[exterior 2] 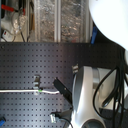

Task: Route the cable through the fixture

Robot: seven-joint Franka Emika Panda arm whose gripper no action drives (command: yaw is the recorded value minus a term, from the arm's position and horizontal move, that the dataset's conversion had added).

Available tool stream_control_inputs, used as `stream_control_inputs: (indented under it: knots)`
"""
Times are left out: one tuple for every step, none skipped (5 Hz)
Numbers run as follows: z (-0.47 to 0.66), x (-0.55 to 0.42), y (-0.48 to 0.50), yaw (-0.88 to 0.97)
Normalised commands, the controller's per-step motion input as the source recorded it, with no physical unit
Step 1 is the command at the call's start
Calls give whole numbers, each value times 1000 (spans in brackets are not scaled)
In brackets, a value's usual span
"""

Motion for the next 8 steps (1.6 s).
stream_control_inputs:
  knots:
    - [453,37,-170,-346]
    - [0,-10,-21,0]
    - [200,-120,-122,-54]
    - [248,-249,-294,-237]
    - [32,1,0,0]
    - [237,77,217,817]
    - [256,41,85,951]
    - [162,39,69,961]
